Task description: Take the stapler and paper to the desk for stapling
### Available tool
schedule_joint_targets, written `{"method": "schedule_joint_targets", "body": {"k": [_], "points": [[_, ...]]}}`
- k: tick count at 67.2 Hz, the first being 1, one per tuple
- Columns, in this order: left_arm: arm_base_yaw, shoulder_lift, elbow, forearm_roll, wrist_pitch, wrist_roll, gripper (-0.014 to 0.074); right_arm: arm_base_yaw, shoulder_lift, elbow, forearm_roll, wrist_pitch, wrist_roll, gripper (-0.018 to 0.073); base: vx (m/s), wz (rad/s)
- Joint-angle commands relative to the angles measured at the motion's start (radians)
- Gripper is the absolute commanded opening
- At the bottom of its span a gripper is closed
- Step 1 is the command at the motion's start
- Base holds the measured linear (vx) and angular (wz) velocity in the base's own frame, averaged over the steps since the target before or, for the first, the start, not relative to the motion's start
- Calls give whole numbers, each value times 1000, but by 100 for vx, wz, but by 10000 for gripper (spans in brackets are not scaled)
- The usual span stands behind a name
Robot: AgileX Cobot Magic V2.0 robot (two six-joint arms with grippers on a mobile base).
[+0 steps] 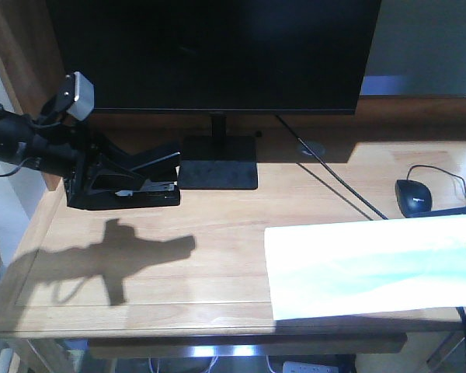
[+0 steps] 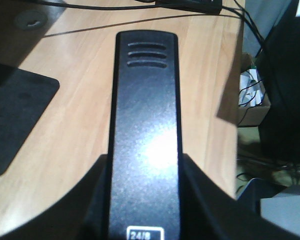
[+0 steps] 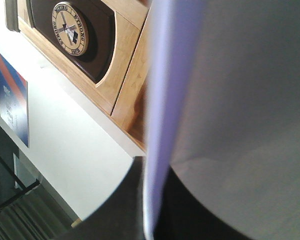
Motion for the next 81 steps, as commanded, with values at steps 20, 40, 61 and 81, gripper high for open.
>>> {"method": "schedule_joint_targets", "body": {"k": [20,40,61,81], "points": [[1,115,-49,-202,57,348,-3,-2,6,21,16,-58,-11,-5,0,0],[1,239,-62,-276,-28,353,0,-2,6,21,16,-58,-11,-5,0,0],[1,364,-151,-275,13,353,6,-2,6,21,16,-58,-11,-5,0,0],[0,414,-150,-267,9,353,88,-2,6,21,16,-58,-11,-5,0,0]]}}
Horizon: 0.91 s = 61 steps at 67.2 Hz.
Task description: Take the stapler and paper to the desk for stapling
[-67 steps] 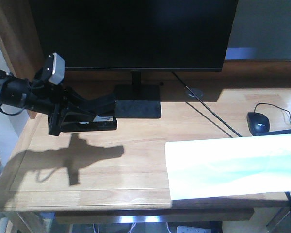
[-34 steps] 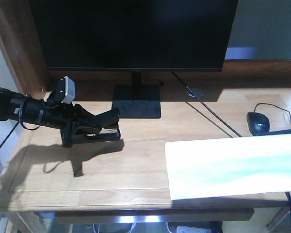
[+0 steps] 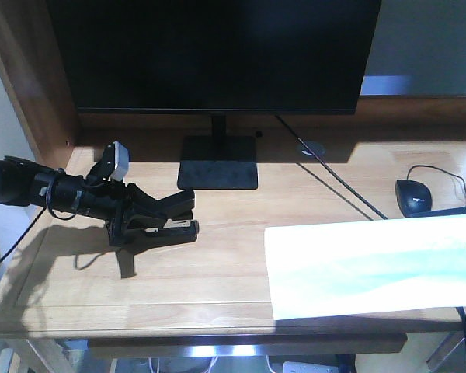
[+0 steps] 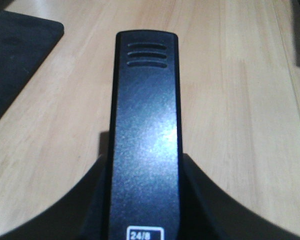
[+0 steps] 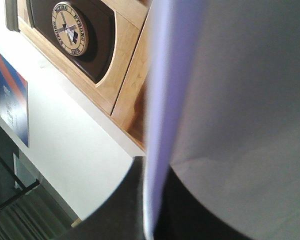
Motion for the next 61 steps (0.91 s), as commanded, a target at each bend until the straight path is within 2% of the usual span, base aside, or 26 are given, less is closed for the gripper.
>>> {"method": "schedule_joint_targets", "body": {"k": [1,9,24,35,43,51,56,61], "points": [[0,-56,-30,-86,72,5,96,-2,6,21,16,-58,-11,-5,0,0],[-1,-53,-30,-84,67,5,176,-2,6,21,16,-58,-11,-5,0,0],[-1,-53,-30,6,18,4,381,-2,6,21,16,-58,-11,-5,0,0],[-1,-67,-30,8,30,-3,459,-2,6,21,16,-59,-11,-5,0,0],[-1,-113,-30,8,45,-3,460,-2,6,21,16,-59,-11,-5,0,0],[-1,-151,-30,11,46,-3,412,-2,6,21,16,-59,-11,-5,0,0],[-1,-159,-30,11,47,-3,331,-2,6,21,16,-59,-11,-5,0,0],[-1,-159,-30,11,46,-3,212,-2,6,21,16,-59,-11,-5,0,0]]}}
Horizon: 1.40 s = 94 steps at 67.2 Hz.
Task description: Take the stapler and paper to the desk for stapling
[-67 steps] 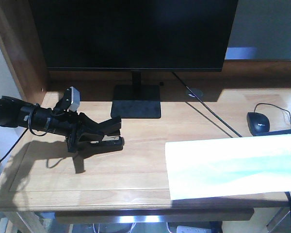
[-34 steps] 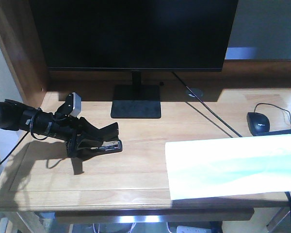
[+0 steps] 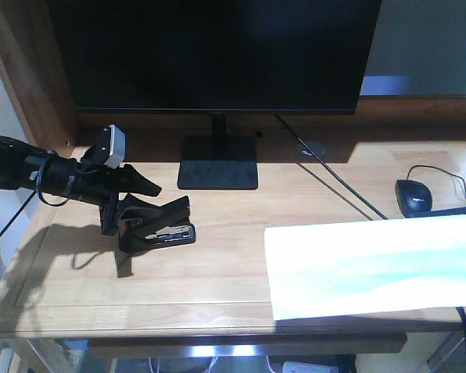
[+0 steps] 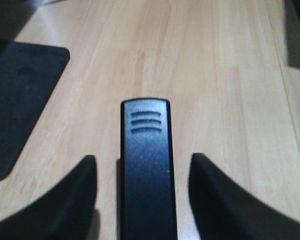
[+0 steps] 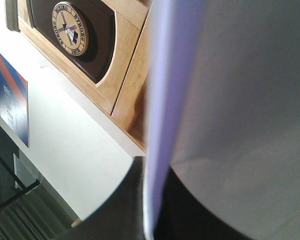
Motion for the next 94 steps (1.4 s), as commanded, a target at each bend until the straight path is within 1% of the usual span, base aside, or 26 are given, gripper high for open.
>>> {"method": "schedule_joint_targets", "body": {"k": [1,3,5,8,16,25,94], "points": [[-1,-64,-24,-48,42,-3,185,-2,6,21,16,-59,-11,-5,0,0],[-1,-64,-24,-45,42,-3,118,-2,6,21,16,-59,-11,-5,0,0],[-2,-64,-24,-45,42,-3,77,-2,6,21,16,-59,-11,-5,0,0],[-4,-64,-24,-45,41,-3,-11,-2,6,21,16,-59,-11,-5,0,0],[-8,-64,-24,-46,37,-1,-8,-2,6,21,16,-59,-11,-5,0,0],[-8,-64,-24,-46,61,-1,-8,-2,6,21,16,-59,-11,-5,0,0],[-8,-64,-24,-46,60,-1,-8,-2,6,21,16,-51,-15,-5,0,0]]}}
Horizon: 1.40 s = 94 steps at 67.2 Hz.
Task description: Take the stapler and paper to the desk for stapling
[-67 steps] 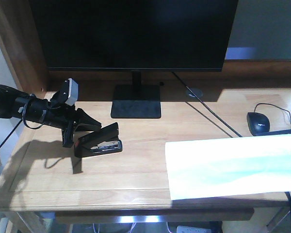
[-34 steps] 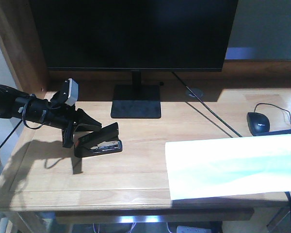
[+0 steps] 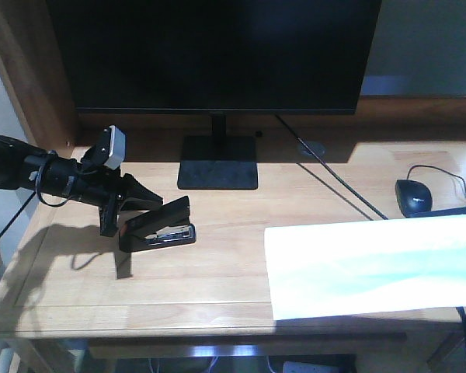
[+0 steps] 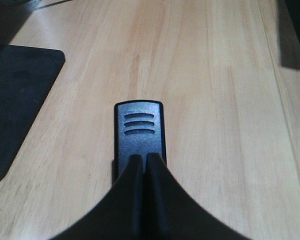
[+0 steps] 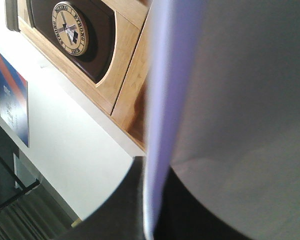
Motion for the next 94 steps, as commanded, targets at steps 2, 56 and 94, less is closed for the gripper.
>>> {"method": "schedule_joint_targets", "body": {"k": [2,56,94], "points": [[-7,-64,-24,-55,48,-1,-8,-2,6,21,16,-46,-18,-5,0,0],[-7,-64,-24,-55,48,-1,-8,-2,61,-245,-964,48,377,-5,0,0],[-7,-64,-24,-55,48,-1,-8,0,509,-594,-1348,-141,537,-5,0,0]]}}
